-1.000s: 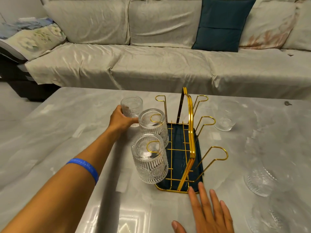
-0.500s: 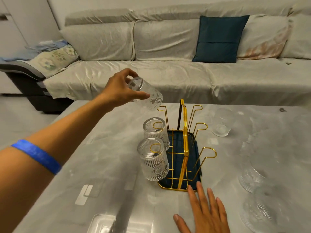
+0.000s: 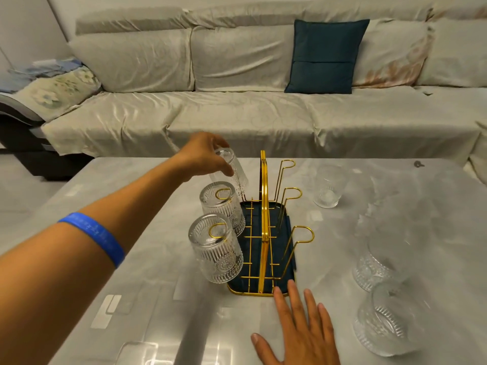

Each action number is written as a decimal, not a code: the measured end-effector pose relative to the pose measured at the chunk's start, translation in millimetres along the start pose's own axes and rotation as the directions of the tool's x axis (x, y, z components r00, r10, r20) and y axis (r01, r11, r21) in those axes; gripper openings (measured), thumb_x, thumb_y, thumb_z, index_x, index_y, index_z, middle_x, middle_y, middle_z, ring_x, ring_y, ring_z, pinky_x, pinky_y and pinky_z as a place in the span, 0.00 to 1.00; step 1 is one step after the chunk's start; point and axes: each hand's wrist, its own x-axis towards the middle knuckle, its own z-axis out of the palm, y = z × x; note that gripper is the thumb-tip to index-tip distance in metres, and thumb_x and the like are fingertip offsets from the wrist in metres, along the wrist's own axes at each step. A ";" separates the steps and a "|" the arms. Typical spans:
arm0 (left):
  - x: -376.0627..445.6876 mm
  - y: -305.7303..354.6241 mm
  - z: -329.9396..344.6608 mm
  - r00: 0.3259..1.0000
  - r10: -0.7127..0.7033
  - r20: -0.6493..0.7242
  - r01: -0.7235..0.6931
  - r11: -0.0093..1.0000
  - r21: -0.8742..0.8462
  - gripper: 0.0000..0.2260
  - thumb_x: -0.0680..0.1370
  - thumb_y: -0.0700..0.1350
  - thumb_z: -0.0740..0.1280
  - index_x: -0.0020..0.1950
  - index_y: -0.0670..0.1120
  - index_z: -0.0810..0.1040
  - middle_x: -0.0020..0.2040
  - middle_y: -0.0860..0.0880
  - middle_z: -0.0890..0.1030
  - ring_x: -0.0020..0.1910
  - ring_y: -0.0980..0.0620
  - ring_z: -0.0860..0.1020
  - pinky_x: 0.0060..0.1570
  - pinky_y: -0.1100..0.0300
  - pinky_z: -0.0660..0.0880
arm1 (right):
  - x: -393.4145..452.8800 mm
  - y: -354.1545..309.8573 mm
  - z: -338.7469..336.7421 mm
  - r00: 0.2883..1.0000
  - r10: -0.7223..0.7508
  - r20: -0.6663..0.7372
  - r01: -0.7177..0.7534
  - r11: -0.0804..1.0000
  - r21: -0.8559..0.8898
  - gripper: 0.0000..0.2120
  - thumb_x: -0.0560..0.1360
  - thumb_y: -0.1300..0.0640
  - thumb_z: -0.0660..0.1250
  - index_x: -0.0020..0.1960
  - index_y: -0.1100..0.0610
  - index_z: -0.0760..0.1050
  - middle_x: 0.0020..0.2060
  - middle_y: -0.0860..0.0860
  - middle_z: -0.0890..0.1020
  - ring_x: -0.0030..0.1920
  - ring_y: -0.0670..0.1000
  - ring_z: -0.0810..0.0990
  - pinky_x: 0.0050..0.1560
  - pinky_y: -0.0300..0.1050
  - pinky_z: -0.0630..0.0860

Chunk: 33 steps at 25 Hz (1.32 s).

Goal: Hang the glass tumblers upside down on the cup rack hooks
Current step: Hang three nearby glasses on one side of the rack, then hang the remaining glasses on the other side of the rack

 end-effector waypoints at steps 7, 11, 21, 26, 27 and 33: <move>8.9 -7.1 17.2 0.997 -0.017 0.069 0.015 1.000 0.025 0.31 0.65 0.39 0.80 0.66 0.44 0.76 0.63 0.42 0.79 0.51 0.46 0.78 0.46 0.56 0.74 | -1.1 1.3 -3.0 0.994 -0.016 0.111 0.017 1.000 -0.014 0.39 0.70 0.25 0.39 0.65 0.52 0.63 0.66 0.56 0.76 0.71 0.63 0.65 0.71 0.49 0.39; -5.3 -13.5 6.7 0.998 -0.046 0.051 0.051 0.993 -0.107 0.32 0.70 0.47 0.78 0.71 0.45 0.70 0.66 0.45 0.75 0.60 0.46 0.75 0.54 0.56 0.72 | -9.9 4.4 -3.9 0.995 -0.017 0.094 0.015 1.000 0.027 0.40 0.69 0.26 0.49 0.73 0.49 0.64 0.75 0.55 0.62 0.73 0.60 0.63 0.69 0.50 0.45; -288.2 -69.8 165.9 0.976 -0.057 -0.208 0.069 0.997 0.047 0.17 0.79 0.50 0.65 0.66 0.48 0.73 0.68 0.43 0.74 0.68 0.43 0.68 0.65 0.48 0.67 | -75.8 29.6 -57.2 0.665 0.247 -0.705 0.181 0.862 0.474 0.23 0.71 0.55 0.70 0.64 0.57 0.69 0.60 0.55 0.73 0.62 0.54 0.72 0.61 0.47 0.69; -277.0 -74.4 184.4 0.999 0.043 -0.026 -0.030 0.929 0.370 0.33 0.77 0.70 0.43 0.77 0.58 0.34 0.79 0.52 0.34 0.76 0.50 0.32 0.74 0.44 0.35 | -75.4 71.4 -58.5 0.691 0.681 -0.242 -0.192 0.496 0.847 0.43 0.66 0.59 0.78 0.73 0.50 0.57 0.70 0.53 0.68 0.65 0.54 0.71 0.63 0.52 0.70; -273.8 -75.6 185.2 0.999 0.034 -0.007 -0.029 0.926 0.375 0.34 0.76 0.71 0.42 0.76 0.60 0.33 0.78 0.53 0.33 0.76 0.51 0.31 0.74 0.43 0.34 | -72.8 75.3 -54.4 0.717 0.668 -0.198 -0.208 0.476 0.855 0.43 0.65 0.60 0.78 0.72 0.49 0.58 0.67 0.52 0.71 0.63 0.54 0.73 0.59 0.50 0.71; -261.9 -75.8 184.5 0.999 -0.001 0.033 -0.013 0.912 0.409 0.36 0.73 0.75 0.39 0.77 0.60 0.36 0.78 0.55 0.32 0.76 0.51 0.32 0.73 0.40 0.34 | -60.7 84.9 -63.8 0.747 0.611 -0.261 -0.115 0.505 0.855 0.35 0.61 0.63 0.80 0.59 0.45 0.64 0.53 0.49 0.78 0.50 0.55 0.81 0.43 0.46 0.77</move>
